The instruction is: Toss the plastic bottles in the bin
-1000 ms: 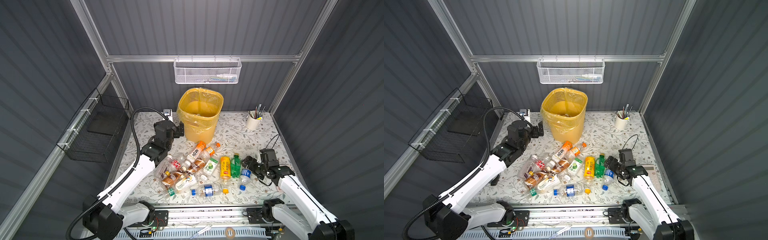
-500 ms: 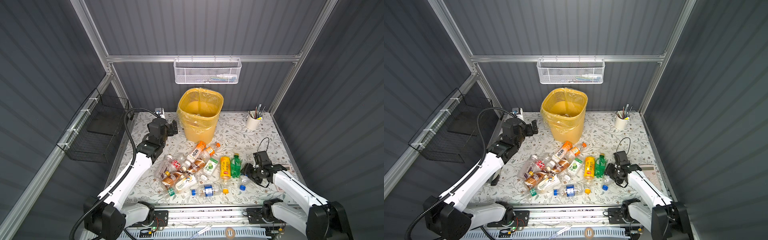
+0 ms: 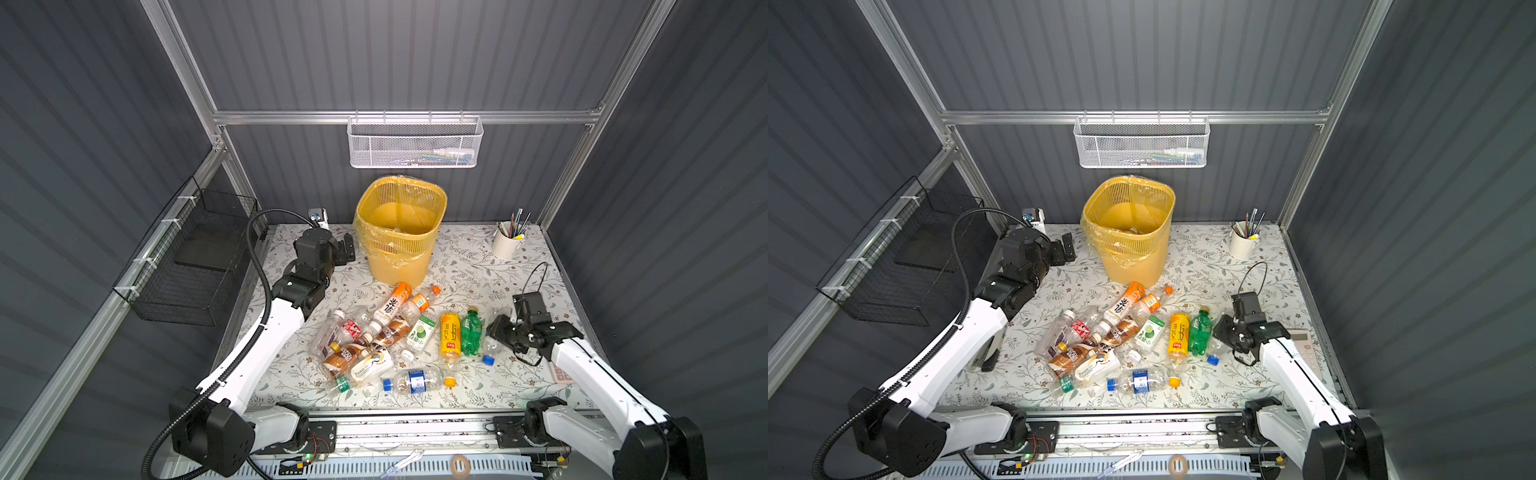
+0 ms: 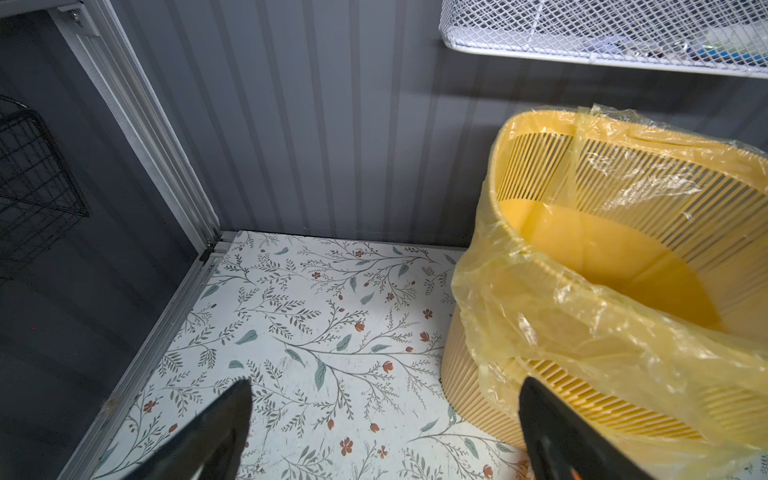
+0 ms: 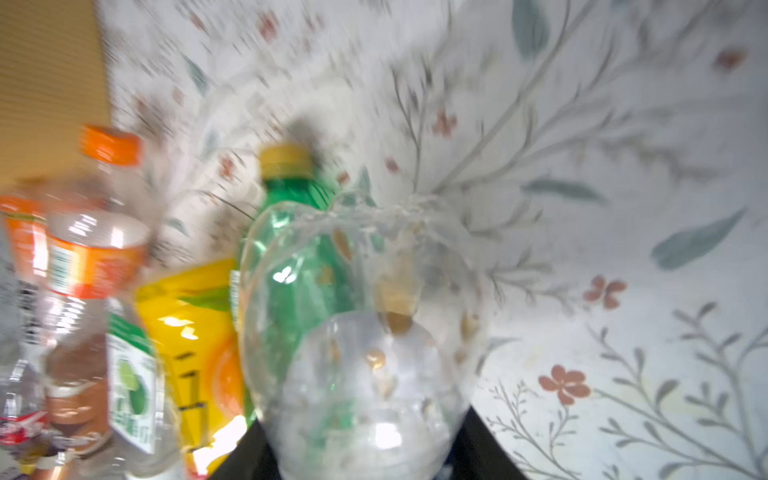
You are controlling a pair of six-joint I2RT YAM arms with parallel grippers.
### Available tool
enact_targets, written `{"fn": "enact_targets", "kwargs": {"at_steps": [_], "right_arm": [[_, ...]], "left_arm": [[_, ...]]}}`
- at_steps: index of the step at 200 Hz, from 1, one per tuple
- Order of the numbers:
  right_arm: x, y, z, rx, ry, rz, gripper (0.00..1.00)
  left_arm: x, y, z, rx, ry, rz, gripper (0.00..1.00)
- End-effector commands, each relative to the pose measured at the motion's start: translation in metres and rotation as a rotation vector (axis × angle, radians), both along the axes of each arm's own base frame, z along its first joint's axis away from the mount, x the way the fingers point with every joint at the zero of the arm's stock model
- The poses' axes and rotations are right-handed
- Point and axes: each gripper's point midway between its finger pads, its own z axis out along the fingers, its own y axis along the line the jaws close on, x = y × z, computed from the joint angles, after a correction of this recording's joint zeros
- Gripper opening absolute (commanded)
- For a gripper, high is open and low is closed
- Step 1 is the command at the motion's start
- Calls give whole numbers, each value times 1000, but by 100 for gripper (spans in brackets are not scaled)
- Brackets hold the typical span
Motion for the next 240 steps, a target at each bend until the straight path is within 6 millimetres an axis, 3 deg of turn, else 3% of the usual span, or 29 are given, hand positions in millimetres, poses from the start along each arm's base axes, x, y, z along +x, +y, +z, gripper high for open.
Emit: {"fn": "enact_targets", "kwargs": {"at_steps": [1,24,52,57,64,72,91,110,122,133,139,146,163,183,201,225,240], "right_arm": [[39,-32,94,-85,-265,-55,48],[69,-43,202,-83,-528,-77,47],[98,-17,315,28,-781,3,47],[110,-10,320,45,-779,19,48],[118,3,343,67,-842,46,47],[129,18,357,83,-871,80,48],[151,68,385,127,-921,187,48],[183,127,380,187,-901,293,50],[208,161,361,186,-826,354,53],[220,187,348,153,-765,417,66],[227,190,337,120,-718,409,81],[233,187,337,92,-700,384,92],[238,175,345,51,-711,324,99],[227,161,363,29,-764,281,99],[202,145,374,14,-801,244,99],[164,118,357,-3,-803,193,99],[139,100,329,-35,-764,163,99]], "left_arm": [[-1,7,-6,-2,41,25,100],[-8,12,-22,3,96,44,100],[-20,15,-39,-13,160,53,100],[-23,15,-42,-18,171,52,100],[-26,15,-47,-28,188,52,100],[-29,14,-52,-34,206,43,100],[-35,13,-64,-35,261,34,100],[-40,9,-75,-47,310,18,100],[-43,9,-81,-45,345,18,100],[-45,10,-82,-31,370,25,100],[-47,12,-80,-23,379,28,100],[-49,15,-78,-9,388,36,100],[-59,21,-69,4,384,41,100],[-73,28,-60,9,360,41,100],[-84,32,-61,10,352,36,100],[-93,36,-74,28,383,36,100],[-97,36,-87,26,423,40,100]]}}
